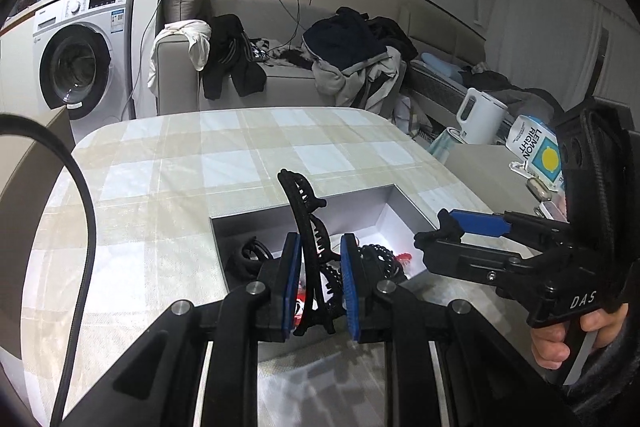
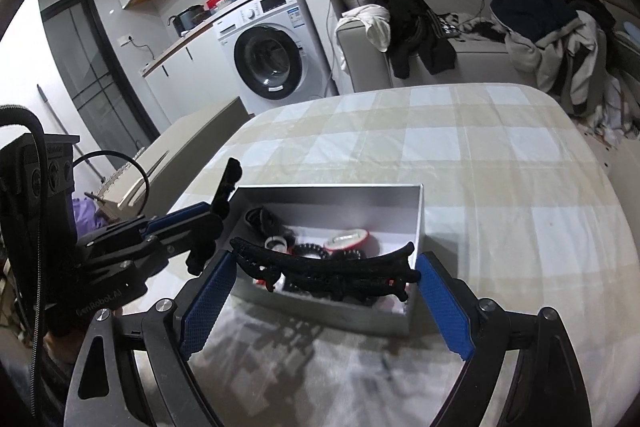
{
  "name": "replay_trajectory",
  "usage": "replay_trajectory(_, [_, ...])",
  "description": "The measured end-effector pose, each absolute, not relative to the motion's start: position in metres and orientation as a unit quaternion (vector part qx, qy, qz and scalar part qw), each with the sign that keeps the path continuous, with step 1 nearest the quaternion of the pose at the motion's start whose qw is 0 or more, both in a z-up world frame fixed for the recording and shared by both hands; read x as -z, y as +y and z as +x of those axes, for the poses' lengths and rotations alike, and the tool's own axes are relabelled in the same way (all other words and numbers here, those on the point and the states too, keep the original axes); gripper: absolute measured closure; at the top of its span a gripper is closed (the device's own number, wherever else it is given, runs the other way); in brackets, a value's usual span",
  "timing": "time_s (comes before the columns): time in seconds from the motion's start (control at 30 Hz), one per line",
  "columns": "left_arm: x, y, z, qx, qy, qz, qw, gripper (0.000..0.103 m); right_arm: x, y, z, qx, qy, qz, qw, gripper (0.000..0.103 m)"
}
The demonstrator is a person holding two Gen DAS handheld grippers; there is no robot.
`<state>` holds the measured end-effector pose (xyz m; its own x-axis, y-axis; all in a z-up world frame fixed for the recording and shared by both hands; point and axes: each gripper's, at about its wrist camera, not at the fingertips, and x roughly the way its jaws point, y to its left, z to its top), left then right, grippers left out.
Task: Organize jewelry
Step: 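Carry both black combs over the grey box and lower them inside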
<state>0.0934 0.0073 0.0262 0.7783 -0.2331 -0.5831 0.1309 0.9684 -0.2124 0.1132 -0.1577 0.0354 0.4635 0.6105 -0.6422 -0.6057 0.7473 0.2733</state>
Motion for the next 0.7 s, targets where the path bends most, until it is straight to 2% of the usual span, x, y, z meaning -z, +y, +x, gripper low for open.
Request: replay_trajectory(0.7, [-0.015,0.020,0.104,0.082,0.327,-0.092,0.937,0.089,-0.023,-0.134,0.133,-0.366,0.396,-0.006,0.842,0.012])
